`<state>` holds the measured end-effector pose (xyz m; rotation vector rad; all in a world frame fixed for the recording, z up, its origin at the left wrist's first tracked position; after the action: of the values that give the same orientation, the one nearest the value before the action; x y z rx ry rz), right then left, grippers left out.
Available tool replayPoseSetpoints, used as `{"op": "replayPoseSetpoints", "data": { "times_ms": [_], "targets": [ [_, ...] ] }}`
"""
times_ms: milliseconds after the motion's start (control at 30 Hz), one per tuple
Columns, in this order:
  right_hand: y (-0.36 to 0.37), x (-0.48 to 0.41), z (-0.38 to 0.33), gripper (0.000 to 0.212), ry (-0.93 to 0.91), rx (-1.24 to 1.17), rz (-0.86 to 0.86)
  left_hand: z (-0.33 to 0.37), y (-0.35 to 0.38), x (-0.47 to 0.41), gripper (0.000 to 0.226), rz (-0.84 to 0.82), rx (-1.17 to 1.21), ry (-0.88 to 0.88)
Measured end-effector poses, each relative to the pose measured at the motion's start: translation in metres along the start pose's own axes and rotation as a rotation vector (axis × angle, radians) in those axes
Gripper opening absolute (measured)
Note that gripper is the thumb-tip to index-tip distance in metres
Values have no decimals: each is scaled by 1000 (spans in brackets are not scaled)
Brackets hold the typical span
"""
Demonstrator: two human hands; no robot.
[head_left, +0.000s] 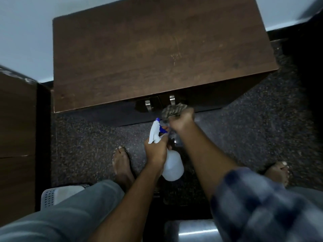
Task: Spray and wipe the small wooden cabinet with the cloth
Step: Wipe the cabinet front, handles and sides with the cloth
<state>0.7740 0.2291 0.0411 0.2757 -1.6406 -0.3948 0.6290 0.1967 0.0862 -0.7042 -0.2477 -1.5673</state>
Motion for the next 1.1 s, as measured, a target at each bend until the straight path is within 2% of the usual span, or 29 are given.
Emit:
{"op": "replayPoseSetpoints", "data": {
  "times_ms": [100,233,367,433,500,567,633,700,767,833,900,1000,1100],
  "targets": [
    [8,-5,20,42,24,-12,-57,1,-10,-11,20,75,-20,28],
    [5,-27,-2,49,-47,-187,-15,-2,-13,-22,28,57,4,46],
    [5,-30,29,51,19,-25,-22,-8,-15,-29,20,61,-39,36],
    [5,-33,18,45,36,-49,-33,-14,-15,-32,5,67,-39,12],
    [3,-40,-3,39,-44,-146,-17,-23,-13,-32,20,59,-43,-10],
    [-6,-51,-4,53,-102,-201,16,-27,-11,-31,33,42,-47,-14],
    [-13,-59,17,61,-26,-141,28,-28,-8,-33,29,42,-63,6],
    [-15,-59,21,50,-2,-39,0,-29,-7,-36,31,40,-83,15],
    [-22,-57,-6,36,-95,-15,9,-33,-3,-38,42,3,-65,5],
    [-40,-59,-35,23,-173,-52,43,-32,4,-39,43,-53,-44,-4],
    [-64,-61,-58,33,-174,-33,67,-31,15,-43,43,-123,-19,-4],
    [-84,-51,-64,39,-98,7,75,-26,32,-49,66,-164,-30,-39],
    [-72,-43,-46,37,-55,29,32,-24,35,-50,49,-97,-50,-41]
  ]
}}
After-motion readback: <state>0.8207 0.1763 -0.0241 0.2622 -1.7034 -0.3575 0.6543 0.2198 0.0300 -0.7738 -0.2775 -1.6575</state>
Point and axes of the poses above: each hand's wrist, its own x-axis away from the middle knuckle, its own y-axis out of the palm, z = x × y, the point moved 6 cm from there along -x, towards the middle knuckle, and after that the axes turned 7 degrees about y, right-handed, at the moved point
